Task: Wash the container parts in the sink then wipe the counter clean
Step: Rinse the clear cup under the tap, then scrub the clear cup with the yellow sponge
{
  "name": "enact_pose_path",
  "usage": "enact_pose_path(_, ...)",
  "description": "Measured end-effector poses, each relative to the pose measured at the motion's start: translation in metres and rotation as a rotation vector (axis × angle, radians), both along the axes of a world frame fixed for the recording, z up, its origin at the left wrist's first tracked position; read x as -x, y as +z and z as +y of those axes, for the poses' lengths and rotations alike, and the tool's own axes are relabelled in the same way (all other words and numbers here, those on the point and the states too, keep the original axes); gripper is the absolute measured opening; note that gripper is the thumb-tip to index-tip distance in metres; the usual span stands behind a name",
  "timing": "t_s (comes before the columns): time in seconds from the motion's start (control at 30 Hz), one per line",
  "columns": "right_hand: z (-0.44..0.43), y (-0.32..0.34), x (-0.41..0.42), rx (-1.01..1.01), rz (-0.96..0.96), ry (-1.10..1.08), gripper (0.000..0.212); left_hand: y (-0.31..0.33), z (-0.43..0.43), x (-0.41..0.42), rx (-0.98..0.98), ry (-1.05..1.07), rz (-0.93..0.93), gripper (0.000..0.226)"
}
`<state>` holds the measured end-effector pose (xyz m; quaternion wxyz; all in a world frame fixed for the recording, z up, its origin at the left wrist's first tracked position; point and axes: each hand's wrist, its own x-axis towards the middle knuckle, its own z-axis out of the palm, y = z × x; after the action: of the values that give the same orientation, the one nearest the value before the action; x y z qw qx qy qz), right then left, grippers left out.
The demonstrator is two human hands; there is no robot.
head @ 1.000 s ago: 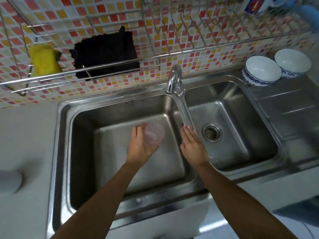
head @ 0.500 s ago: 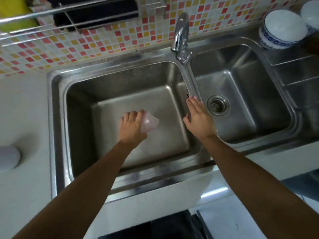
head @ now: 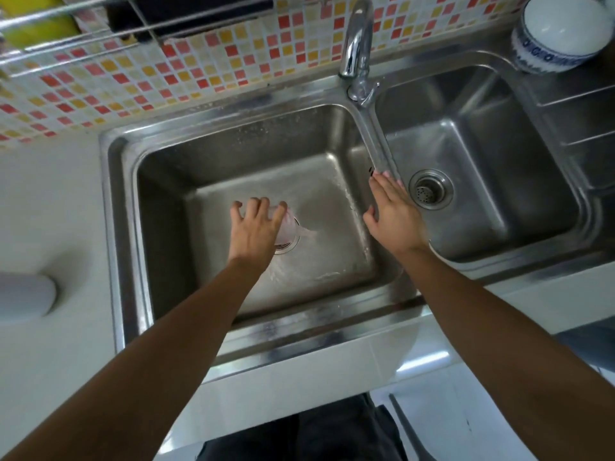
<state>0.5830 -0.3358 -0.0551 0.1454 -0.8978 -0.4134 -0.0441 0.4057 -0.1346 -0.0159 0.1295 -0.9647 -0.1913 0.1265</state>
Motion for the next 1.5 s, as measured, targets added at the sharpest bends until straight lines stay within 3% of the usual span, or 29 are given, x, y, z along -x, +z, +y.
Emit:
enact_pose_path(0.13, -0.001, 0.0, 0.0, -0.003, 0.004, -0.004, 0.054, 0.009, -0.004, -0.005, -0.133, -0.092, 0.033, 0.091)
enact_pose_path(0.27, -0.001, 0.0, 0.0, 0.001, 0.012, -0.001, 0.054, 0.015, -0.01, -0.009, -0.233, -0.197, 0.029, 0.081)
enact_pose_path(0.5, -0.002, 0.003, 0.002, 0.0, 0.048, -0.001, 0.056, 0.024, -0.015, -0.007, -0.243, -0.174, 0.056, 0.087)
enact_pose_path(0.57, -0.004, 0.005, 0.001, -0.004, 0.106, 0.017, 0.06, 0.032, -0.019, -0.001, -0.155, -0.052, -0.02, 0.083)
enact_pose_path(0.7, -0.006, 0.02, 0.002, 0.008, 0.273, 0.046, 0.071, 0.045, -0.019, 0.024, 0.271, 0.407, -0.277, 0.078)
enact_pose_path(0.77, 0.0, 0.032, 0.014, -0.009, 0.328, 0.009, 0.07, 0.048, -0.016, 0.043, 0.396, 0.466, -0.348, 0.081)
enact_pose_path(0.9, 0.03, 0.069, 0.071, -0.259, 0.359, 0.032, 0.054, 0.057, -0.006, 0.079, 0.506, 0.523, -0.469, 0.085)
enact_pose_path(1.1, 0.126, 0.172, 0.144, -0.609, 0.154, 0.349, 0.04, 0.097, 0.018, 0.116, 0.582, 0.585, -0.674, 0.08)
enact_pose_path(1.27, 0.207, 0.265, 0.156, -0.726, -0.075, 0.5, 0.037, 0.137, 0.052, 0.133, 0.628, 0.593, -0.781, 0.072)
enact_pose_path(1.37, 0.25, 0.299, 0.149, -0.586, 0.0, 0.409, 0.04, 0.156, 0.073, 0.14, 0.635, 0.584, -0.825, 0.068)
enact_pose_path(1.5, 0.3, 0.318, 0.129, -0.123, 0.206, 0.277, 0.046, 0.167, 0.1, 0.15, 0.677, 0.514, -0.922, 0.075)
